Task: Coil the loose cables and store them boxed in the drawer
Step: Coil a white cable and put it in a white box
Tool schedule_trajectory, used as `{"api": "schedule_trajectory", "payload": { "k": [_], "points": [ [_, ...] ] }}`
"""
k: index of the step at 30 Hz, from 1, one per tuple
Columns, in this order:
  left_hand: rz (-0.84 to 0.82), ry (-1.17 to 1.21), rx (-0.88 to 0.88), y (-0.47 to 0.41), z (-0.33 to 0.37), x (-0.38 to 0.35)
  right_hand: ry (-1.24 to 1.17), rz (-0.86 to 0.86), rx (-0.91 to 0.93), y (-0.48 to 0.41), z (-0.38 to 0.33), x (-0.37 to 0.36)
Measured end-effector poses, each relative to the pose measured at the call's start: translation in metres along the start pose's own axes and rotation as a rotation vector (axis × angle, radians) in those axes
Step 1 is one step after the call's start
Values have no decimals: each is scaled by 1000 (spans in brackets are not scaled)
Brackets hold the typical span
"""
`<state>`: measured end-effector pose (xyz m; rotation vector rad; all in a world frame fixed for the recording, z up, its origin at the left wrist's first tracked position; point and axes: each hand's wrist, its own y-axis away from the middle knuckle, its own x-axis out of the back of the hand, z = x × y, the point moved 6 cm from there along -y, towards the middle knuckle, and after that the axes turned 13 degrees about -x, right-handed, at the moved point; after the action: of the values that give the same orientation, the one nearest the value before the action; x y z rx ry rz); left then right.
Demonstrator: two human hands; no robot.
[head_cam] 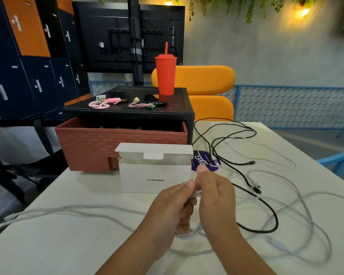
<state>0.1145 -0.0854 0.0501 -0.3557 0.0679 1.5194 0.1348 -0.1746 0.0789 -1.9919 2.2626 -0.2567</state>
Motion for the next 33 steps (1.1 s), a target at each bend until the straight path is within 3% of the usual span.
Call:
{"api": "schedule_trajectory", "payload": {
  "k": [3,6,10,13,16,22,25,30,33],
  "points": [
    [62,29,-6,-1,3,5,-50,-85,-104,-6,3,-1],
    [181,100,-43,-4,9,18,-105,-285,-157,-10,-2,-6],
    [246,69,-112,-8,14,31,80,-520,-93,-1,-3,-19],
    [206,97,-123,-9,12,28,363,-351,41,-2,2,-18],
    [99,171,-102,-8,11,19,446,-141,112,-8,0,-8],
    [-67,183,-57,-8,6,9,828,-138,273,0,-12,-13],
    [-65,160,-62,-8,6,10,848,-140,306,-1,-14,-14],
    [-72,124,-123,-4,9,5,615,-182,49,-16,-1,-1],
    [-88,111,-137,-5,8,3,662,-137,66,-17,0,2]
  ]
}}
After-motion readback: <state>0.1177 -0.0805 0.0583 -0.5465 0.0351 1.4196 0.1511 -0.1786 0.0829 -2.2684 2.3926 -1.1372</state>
